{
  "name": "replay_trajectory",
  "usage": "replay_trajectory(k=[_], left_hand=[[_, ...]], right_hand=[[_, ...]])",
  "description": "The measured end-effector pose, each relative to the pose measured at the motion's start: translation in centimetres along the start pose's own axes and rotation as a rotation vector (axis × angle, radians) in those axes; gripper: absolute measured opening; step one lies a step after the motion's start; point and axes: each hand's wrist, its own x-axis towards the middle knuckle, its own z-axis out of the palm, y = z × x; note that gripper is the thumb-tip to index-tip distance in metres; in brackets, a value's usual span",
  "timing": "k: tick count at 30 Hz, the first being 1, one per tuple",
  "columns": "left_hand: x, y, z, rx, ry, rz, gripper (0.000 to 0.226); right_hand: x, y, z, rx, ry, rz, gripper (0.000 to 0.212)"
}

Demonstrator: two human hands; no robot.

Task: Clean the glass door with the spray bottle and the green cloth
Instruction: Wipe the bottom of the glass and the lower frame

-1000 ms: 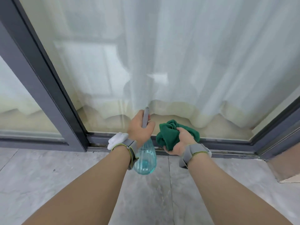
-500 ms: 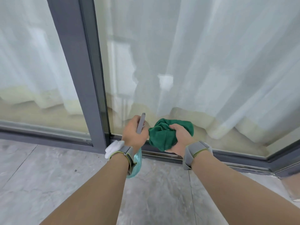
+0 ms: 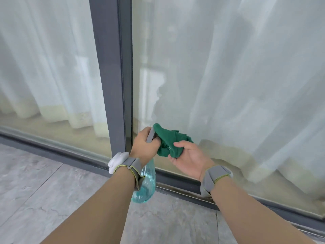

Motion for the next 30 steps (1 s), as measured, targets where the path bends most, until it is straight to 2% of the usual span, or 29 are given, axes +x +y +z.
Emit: replay_trajectory(k=[5, 9, 11, 14, 17, 19, 21, 25, 28, 30], left_hand=[[-0.1, 2.6, 0.1, -0.012, 0.026, 0.034, 0.033], [0.2, 4.0, -0.1, 0.025, 0.044, 0.073, 0.016], [0.6, 4.4, -0.4, 0.041, 0.069, 0.083, 0.017], [0.9, 4.9, -0.8, 0.067, 0.063, 0.099, 0.004], [0.9, 4.9, -1.0, 0.075, 0.054, 0.117, 0.006], [0.9, 4.9, -1.0, 0.068, 0.050, 0.128, 0.009], [1.0, 4.8, -0.9, 0.062, 0.059, 0.117, 0.010], [0.9, 4.6, -0.5, 0.034, 0.093, 0.059, 0.018], [1.1, 4.6, -0.8, 0.017, 0.083, 0.033, 0.016], [1.2, 4.7, -1.1, 0.026, 0.068, 0.028, 0.014]], right_hand=[[0.0, -0.6, 1.2, -0.220, 0.038, -0.008, 0.044], [-0.3, -2.3, 1.1, -0.306, 0.046, -0.033, 0.044], [-0.7, -3.4, 1.3, -0.387, 0.067, -0.056, 0.038], [-1.3, -5.2, 1.8, -0.717, 0.189, -0.123, 0.027], [-1.3, -5.8, 1.6, -1.194, 0.267, -0.194, 0.011], [-0.7, -5.2, 1.1, -1.458, 0.331, -0.230, 0.018], [-0.2, -4.4, 0.7, -1.621, 0.420, -0.288, 0.030], [0.6, -2.6, 0.4, -1.843, 0.475, -0.486, 0.037], [1.5, -0.7, 0.6, -1.901, 0.483, -0.671, 0.057], [2.5, 0.9, 0.6, -2.102, 0.514, -0.758, 0.069]])
